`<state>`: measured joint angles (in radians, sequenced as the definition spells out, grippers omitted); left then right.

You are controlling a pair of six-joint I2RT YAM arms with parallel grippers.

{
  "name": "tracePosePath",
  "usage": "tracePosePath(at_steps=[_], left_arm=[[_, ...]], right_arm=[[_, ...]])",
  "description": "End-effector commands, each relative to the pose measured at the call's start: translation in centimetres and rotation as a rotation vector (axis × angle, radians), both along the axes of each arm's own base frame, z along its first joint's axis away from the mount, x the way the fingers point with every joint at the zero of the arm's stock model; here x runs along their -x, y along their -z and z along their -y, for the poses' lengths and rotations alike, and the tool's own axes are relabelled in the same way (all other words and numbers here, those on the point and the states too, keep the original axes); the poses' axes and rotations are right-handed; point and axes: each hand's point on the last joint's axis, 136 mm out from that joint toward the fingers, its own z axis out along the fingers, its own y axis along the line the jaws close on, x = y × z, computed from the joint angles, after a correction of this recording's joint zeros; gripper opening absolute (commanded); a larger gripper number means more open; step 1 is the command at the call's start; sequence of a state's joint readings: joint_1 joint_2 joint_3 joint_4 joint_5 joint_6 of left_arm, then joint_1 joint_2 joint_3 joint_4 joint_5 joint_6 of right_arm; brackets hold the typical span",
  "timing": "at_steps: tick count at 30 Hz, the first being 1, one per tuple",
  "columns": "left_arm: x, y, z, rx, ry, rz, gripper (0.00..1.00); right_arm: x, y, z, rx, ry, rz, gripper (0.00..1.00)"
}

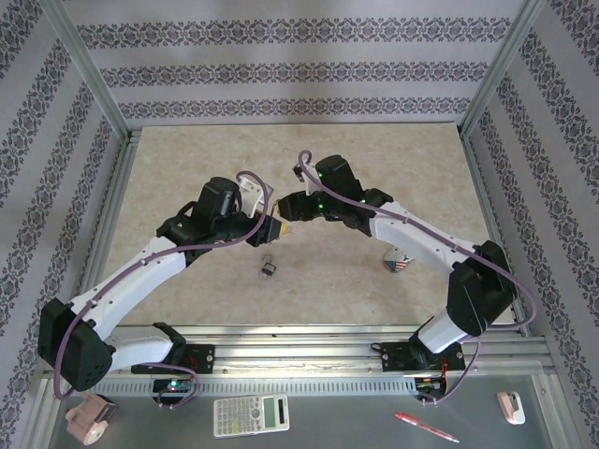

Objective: Unlock with the key

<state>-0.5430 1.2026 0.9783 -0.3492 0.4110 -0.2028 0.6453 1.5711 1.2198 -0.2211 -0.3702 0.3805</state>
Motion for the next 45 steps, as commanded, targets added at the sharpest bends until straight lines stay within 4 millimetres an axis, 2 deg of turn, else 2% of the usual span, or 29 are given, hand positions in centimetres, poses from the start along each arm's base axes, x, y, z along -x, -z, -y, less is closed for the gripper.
tracePosePath(at_steps=[1, 5, 9, 12, 17, 24, 29, 34, 39, 45], left_arm=[[0.1, -1.8, 1.3, 0.057, 0.044, 0.060, 0.00], [-0.6, -0.4, 0.3, -0.009, -0.017, 0.032, 0.00], [-1.6, 2.5, -2.5, -0.173, -0.141, -0.044, 0.00], [-1.9, 4.6, -4.6, -0.265, -0.222, -0.112, 0.00], [-2.0, 7.0, -8.2, -0.391, -0.341, -0.194, 0.00], [-1.5, 9.3, -13.7, -0.540, -0.476, -0.322, 0.00], [-0.6, 11.2, -16.4, -0.644, -0.511, -0.445, 0.00], [-0.4, 13.1, -17.5, -0.705, -0.501, -0.538, 0.00], [-0.6, 15.9, -16.8, -0.725, -0.452, -0.609, 0.00], [-1.5, 17.4, -15.8, -0.722, -0.415, -0.641, 0.00]], right_arm=[[-1.3, -1.2, -0.7, -0.028, -0.007, 0.033, 0.51], [-1.3, -1.0, 0.6, -0.028, 0.017, 0.032, 0.57], [-0.8, 0.0, 4.4, 0.023, 0.084, 0.034, 0.67], [-0.2, 0.0, 7.4, 0.036, 0.138, 0.043, 0.75], [1.2, -0.1, 10.5, 0.059, 0.179, 0.056, 0.80], [2.9, 0.5, 11.6, 0.047, 0.192, 0.036, 0.82], [3.5, 0.4, 11.9, 0.038, 0.192, 0.030, 0.83], [4.0, -0.2, 12.3, 0.030, 0.201, 0.040, 0.83], [4.4, -1.0, 12.7, 0.020, 0.211, 0.051, 0.84], [4.7, -2.5, 13.4, 0.006, 0.229, 0.077, 0.84]])
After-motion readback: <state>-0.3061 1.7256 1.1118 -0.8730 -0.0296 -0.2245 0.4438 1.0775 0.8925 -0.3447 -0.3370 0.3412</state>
